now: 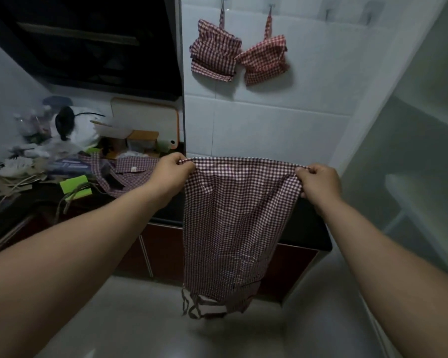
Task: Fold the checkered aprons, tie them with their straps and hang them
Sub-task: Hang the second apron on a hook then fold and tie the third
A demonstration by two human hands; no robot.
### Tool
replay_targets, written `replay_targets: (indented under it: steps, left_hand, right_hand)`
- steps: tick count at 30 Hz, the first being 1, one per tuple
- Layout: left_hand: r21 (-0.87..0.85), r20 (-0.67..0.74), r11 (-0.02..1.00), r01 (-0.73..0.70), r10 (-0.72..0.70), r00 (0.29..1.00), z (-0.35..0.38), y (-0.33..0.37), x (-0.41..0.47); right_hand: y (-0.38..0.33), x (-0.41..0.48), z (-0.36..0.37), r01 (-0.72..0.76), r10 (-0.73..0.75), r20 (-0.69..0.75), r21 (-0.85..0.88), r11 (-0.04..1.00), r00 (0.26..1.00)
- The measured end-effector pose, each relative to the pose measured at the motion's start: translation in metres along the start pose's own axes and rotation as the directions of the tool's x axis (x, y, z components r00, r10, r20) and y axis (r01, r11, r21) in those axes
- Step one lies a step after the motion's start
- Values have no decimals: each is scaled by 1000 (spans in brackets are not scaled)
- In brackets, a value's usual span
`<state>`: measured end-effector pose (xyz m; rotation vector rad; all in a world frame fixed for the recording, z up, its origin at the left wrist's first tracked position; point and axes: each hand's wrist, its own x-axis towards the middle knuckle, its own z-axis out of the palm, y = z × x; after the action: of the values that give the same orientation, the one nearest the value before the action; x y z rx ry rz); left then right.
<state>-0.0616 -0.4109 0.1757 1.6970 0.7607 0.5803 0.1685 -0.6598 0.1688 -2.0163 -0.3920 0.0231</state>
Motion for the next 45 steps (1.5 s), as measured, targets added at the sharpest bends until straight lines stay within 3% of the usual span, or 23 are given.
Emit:
replay_targets:
  steps: [6, 15, 17, 18, 20, 22, 26, 28, 30, 33, 39, 45]
  left_hand:
    - [-40, -127, 999, -3, -2, 992, 37, 3, -7]
    - [65, -15, 985, -157, 158, 987, 54, 17, -14]
    - [-87, 21, 991, -98, 101, 995, 32, 10, -8]
    - [-207, 61, 977, -46, 59, 996, 20, 7, -6]
    - [-370, 185, 928, 43, 28, 982, 3, 3, -3]
    - [-426, 314, 901, 84, 60, 947, -5, 3, -3]
    - [-523, 537, 840, 147, 191, 822, -20, 15, -7]
    - [-578, 596, 798, 171, 270, 756, -17, 33, -12]
    - [-590, 609, 791, 160, 307, 731, 4, 57, -14]
    - [-570, 618, 806, 158, 295, 729, 43, 80, -19]
    - [-569, 576, 819, 74, 333, 746, 50, 82, -22]
    - [-489, 586, 872, -25, 350, 731, 46, 82, -28]
  right_hand:
    - [-26, -27, 13, -5, 0, -67, -76, 997, 998]
    - [-29, -28, 15, 291, -278, 118, -120, 949, 953]
    - [-10, -10, -6, 224, -222, 139, 0, 975, 965]
    - [-3, -6, -17, 152, -177, 171, 149, 977, 969]
    - [8, -1, -32, -31, -110, 275, 462, 887, 955]
    - [10, 2, -36, -114, -151, 343, 642, 758, 927]
    - [-8, -7, -52, -299, -293, 479, 818, 491, 828]
    - [-24, -14, -55, -430, -416, 573, 814, 391, 706]
    - [-52, -22, -39, -444, -495, 630, 775, 449, 599]
    - [-90, -36, -1, -372, -436, 687, 701, 609, 581]
    - [-100, -37, 16, -402, -414, 691, 699, 592, 592]
    - [-89, -30, 22, -413, -414, 763, 627, 660, 496]
